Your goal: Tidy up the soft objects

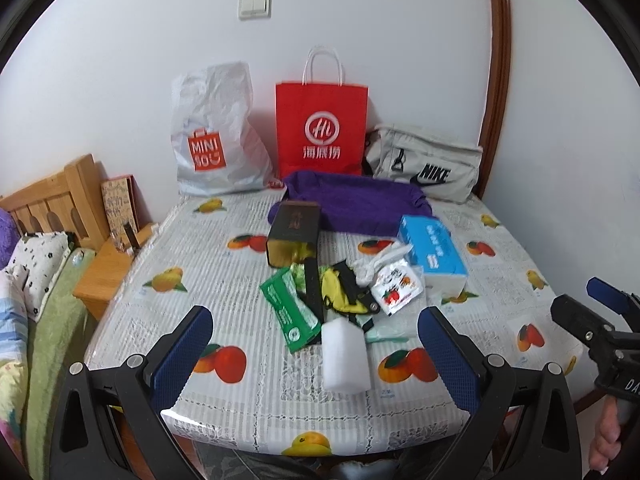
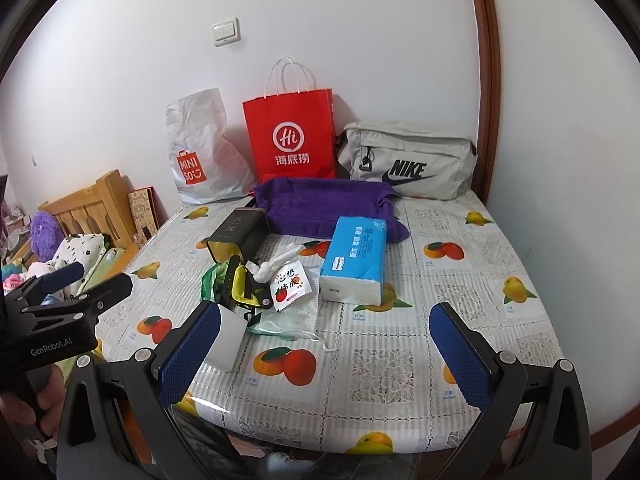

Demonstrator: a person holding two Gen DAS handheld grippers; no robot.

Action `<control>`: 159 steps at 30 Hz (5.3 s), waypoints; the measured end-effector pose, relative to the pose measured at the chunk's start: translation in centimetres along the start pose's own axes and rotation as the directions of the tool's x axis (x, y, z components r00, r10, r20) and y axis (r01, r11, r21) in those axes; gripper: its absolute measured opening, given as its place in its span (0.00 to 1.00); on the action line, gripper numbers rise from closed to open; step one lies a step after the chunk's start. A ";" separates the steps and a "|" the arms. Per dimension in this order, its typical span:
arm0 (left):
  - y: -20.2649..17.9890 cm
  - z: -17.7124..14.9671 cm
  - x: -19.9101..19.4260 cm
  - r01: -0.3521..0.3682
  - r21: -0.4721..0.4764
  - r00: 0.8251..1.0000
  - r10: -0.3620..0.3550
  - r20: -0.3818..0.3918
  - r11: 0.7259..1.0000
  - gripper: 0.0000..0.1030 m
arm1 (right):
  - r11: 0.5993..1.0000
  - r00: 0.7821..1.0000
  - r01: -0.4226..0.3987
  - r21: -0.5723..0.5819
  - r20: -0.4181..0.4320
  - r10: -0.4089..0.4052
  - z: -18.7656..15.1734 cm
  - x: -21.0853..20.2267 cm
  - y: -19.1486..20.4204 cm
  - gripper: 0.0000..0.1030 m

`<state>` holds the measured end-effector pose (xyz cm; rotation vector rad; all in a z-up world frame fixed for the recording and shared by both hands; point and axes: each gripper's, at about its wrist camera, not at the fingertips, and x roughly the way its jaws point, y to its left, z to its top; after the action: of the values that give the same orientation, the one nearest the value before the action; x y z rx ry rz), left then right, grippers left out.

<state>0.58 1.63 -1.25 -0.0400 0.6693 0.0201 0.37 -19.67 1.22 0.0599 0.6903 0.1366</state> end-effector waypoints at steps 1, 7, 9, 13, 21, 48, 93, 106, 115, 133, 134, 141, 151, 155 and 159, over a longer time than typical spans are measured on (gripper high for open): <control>0.1 -0.2 0.5 0.000 -0.002 1.000 0.000 -0.013 1.000 1.00 | 1.000 1.000 0.002 0.000 -0.011 -0.002 -0.2 0.4 0.0 1.00; -0.8 -2.3 5.0 0.009 0.045 0.994 -0.005 -0.105 0.999 1.00 | 1.000 0.998 0.006 -0.010 -0.068 -0.007 -1.6 3.2 -0.2 1.00; -1.3 -2.9 6.3 0.020 0.059 0.991 -0.013 -0.130 0.998 1.00 | 1.000 0.997 0.011 -0.013 -0.079 -0.012 -1.9 3.9 -0.3 1.00; -2.7 -4.2 9.2 0.027 0.103 0.984 -0.009 -0.179 0.994 1.00 | 1.000 0.995 0.018 -0.009 -0.101 -0.019 -2.5 5.1 -0.8 1.00; -5.2 -5.6 13.1 -0.011 0.211 0.976 0.056 -0.208 0.977 1.00 | 0.999 0.986 0.019 0.038 -0.165 -0.013 -3.6 8.4 -2.6 1.00; -0.1 -3.5 13.4 0.212 0.007 0.956 -0.205 -0.211 0.977 0.46 | 0.998 0.970 -0.058 0.017 -0.237 0.060 -3.4 15.4 -1.8 0.99; 10.3 -4.3 19.4 0.083 -0.155 0.976 -0.112 -0.188 0.984 0.48 | 0.958 0.976 -0.204 -0.202 -0.113 0.184 1.9 17.9 6.5 0.24; 9.7 -4.9 18.5 0.064 -0.114 0.979 -0.084 -0.188 0.991 0.47 | 0.990 0.977 -0.053 -0.127 -0.213 0.025 -5.0 14.9 -1.5 0.24; 9.4 -4.0 17.7 0.053 -0.131 0.975 -0.079 -0.207 0.990 0.47 | 0.994 0.964 -0.086 -0.069 -0.258 0.066 -6.3 17.1 -2.8 0.24; 7.5 5.1 17.6 0.078 -0.120 0.979 -0.099 -0.176 0.990 0.47 | 0.974 0.967 -0.200 -0.103 -0.179 0.180 0.4 14.4 -1.7 0.24; 7.4 5.6 17.8 0.073 -0.116 0.980 -0.093 -0.177 0.991 0.47 | 0.974 0.970 -0.195 -0.111 -0.168 0.175 1.2 14.5 -1.8 0.24; 6.4 10.2 20.3 0.046 -0.077 0.978 -0.061 -0.200 0.996 0.47 | 0.987 0.980 -0.129 -0.092 -0.164 0.113 6.7 18.0 -2.9 0.24; 6.0 15.4 25.2 0.072 -0.067 0.973 -0.084 -0.216 0.995 0.47 | 0.988 0.986 -0.117 -0.097 -0.131 0.104 14.5 25.0 -3.7 0.25; 6.1 16.6 27.9 0.073 -0.070 0.967 -0.088 -0.241 0.995 0.47 | 0.988 0.977 -0.140 -0.066 -0.168 0.128 15.8 28.6 -4.6 0.25; 6.2 17.5 30.5 0.102 -0.092 0.957 -0.123 -0.263 0.991 0.47 | 0.987 0.968 -0.150 -0.052 -0.210 0.137 16.3 31.9 -5.3 0.25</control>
<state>35.14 8.75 -6.68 -0.1575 0.9364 -0.0702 35.67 -20.41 -6.90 0.0315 0.8883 0.3084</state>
